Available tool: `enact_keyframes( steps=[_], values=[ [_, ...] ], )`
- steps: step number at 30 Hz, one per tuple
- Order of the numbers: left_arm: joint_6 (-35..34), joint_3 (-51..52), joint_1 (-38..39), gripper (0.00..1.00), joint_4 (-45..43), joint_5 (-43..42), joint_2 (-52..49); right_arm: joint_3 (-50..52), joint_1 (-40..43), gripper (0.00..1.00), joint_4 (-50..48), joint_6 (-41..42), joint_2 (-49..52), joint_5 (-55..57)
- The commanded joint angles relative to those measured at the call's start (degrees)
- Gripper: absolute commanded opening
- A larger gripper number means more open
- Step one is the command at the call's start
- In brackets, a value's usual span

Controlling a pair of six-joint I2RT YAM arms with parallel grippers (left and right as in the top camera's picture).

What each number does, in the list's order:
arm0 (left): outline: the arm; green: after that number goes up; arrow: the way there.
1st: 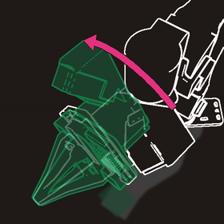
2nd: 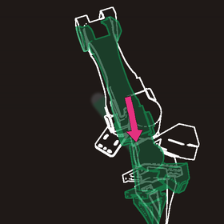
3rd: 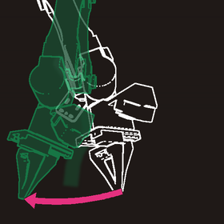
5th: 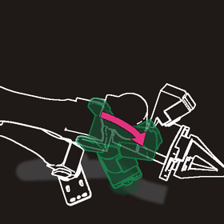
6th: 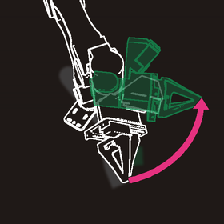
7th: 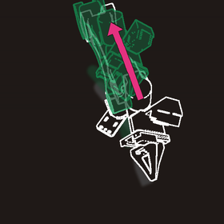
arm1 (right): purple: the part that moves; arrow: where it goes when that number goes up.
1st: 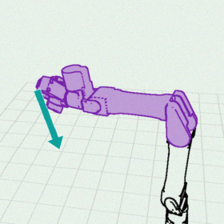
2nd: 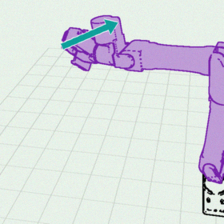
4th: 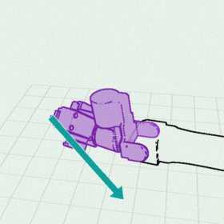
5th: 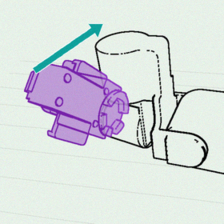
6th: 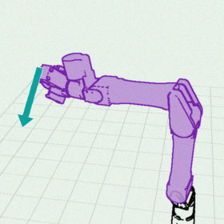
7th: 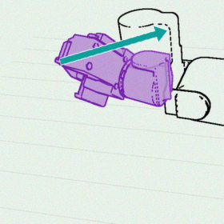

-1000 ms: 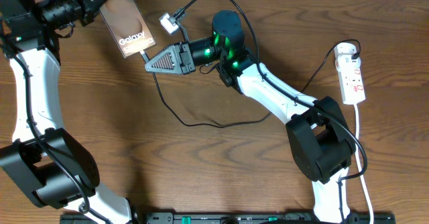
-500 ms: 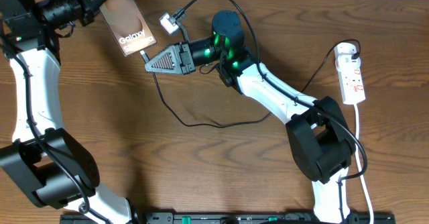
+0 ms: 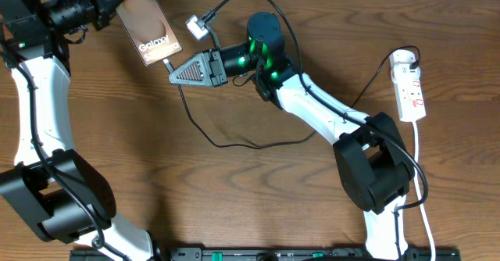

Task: Plug charger to phone and switch on socket

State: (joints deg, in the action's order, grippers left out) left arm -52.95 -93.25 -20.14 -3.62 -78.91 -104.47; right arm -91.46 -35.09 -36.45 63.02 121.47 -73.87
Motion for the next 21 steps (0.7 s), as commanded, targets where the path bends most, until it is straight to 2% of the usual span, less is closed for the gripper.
enact_keyframes(
  steps=[1, 21],
  values=[
    [-1.1, -0.3, 0.1, 0.07, -0.4, -1.2, 0.6, -0.7, 0.2, 0.01, 0.0, 0.6, 0.3, 0.4],
    [0.2, -0.3, 0.2, 0.07, -0.4, -1.7, 0.6, -0.7, 0.1, 0.01, 0.0, 3.3, 0.3, 3.8]
  ],
)
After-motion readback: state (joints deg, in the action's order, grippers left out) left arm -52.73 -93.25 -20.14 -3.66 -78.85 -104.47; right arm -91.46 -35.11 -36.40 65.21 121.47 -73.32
